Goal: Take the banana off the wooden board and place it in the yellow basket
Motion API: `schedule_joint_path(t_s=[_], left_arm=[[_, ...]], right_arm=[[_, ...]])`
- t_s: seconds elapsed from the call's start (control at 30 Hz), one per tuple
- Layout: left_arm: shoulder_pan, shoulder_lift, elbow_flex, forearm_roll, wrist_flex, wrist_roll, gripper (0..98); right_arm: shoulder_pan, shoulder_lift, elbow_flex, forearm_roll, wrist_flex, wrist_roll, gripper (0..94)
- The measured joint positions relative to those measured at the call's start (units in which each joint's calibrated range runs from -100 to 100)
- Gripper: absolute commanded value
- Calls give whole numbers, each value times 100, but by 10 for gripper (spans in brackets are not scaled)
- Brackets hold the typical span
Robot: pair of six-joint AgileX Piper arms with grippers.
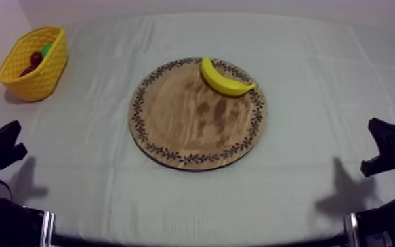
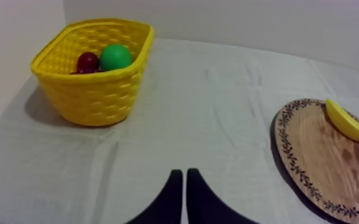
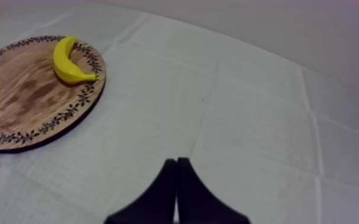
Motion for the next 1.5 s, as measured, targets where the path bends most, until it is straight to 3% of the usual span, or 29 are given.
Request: schedule_joint_path(t_s=[0.2,0.33,0.47,0.67,0.97,1.5], left_arm=[[149,-17,217,-237,-518,254,1],[160,-22,223,-242,-610,595,1],[202,107,238,-109,-716,668,0],[271,707,-56,190,-899,324,0],[478,2143,-1330,201,-823,-129,0],[1099,5714,-5270,234,1001,-581,5]], right_arm=[[0,0,0,0,0,0,2],[0,0,0,0,0,0,2],[0,0,0,0,0,0,2],[0,0,0,0,0,0,2],[0,0,0,0,-1,0,2],[0,0,0,0,-1,0,2]])
